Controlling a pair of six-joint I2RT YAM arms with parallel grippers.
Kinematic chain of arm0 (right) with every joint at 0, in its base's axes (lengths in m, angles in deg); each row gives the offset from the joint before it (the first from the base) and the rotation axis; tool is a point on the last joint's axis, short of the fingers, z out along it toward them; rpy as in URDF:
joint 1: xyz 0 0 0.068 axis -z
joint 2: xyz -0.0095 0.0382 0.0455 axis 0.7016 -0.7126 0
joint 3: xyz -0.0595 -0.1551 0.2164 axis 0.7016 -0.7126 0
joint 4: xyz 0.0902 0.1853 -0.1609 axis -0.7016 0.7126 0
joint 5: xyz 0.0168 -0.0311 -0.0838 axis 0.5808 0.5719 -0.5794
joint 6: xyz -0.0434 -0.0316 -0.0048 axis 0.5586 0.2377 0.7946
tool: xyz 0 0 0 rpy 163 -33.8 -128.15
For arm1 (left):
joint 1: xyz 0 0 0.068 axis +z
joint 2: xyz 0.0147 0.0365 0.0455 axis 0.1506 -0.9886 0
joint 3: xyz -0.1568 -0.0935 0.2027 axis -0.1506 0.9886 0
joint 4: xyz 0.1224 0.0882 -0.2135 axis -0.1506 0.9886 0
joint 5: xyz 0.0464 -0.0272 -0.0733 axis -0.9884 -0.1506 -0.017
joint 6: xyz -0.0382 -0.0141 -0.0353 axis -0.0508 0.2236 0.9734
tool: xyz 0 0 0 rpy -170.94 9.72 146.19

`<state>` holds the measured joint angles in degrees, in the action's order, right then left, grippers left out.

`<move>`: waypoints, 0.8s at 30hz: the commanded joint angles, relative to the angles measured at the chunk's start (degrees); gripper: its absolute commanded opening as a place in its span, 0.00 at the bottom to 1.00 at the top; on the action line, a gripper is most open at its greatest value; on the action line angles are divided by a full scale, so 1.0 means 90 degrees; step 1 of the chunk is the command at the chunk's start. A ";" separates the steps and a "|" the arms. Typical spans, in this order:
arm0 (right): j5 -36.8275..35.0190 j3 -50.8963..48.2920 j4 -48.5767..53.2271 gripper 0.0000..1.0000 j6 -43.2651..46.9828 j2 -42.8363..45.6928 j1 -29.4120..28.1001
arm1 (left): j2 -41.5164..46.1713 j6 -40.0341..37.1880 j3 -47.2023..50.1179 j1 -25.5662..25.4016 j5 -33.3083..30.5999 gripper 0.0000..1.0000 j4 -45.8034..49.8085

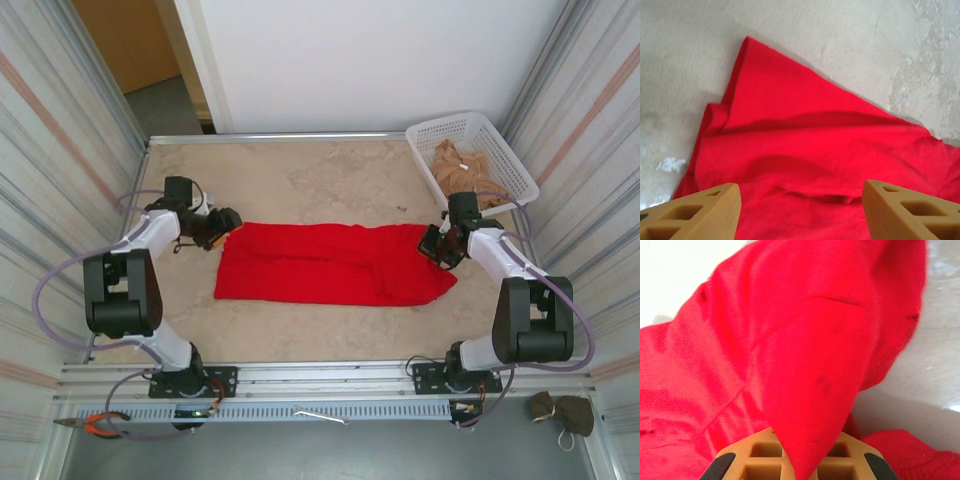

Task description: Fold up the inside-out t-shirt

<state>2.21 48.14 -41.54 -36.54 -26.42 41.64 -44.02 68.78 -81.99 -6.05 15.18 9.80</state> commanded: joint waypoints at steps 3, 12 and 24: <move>-0.0167 0.0636 0.0522 0.00 -0.0376 0.0234 -0.0894 | -0.0669 -0.0220 -0.0458 -0.0049 -0.0183 0.65 0.0106; -0.0920 0.2029 0.0744 0.00 -0.1497 -0.0460 -0.3074 | -0.1441 -0.0283 -0.0550 -0.0375 -0.0309 0.65 0.0113; -0.1414 0.4869 0.0676 0.00 -0.2526 -0.2982 -0.5159 | -0.1623 -0.0226 -0.0187 -0.0457 -0.0236 0.65 -0.0192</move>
<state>-8.91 86.93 -35.68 -55.40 -50.33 -3.30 -55.91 67.36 -86.14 -9.70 14.22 7.75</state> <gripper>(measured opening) 0.054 0.653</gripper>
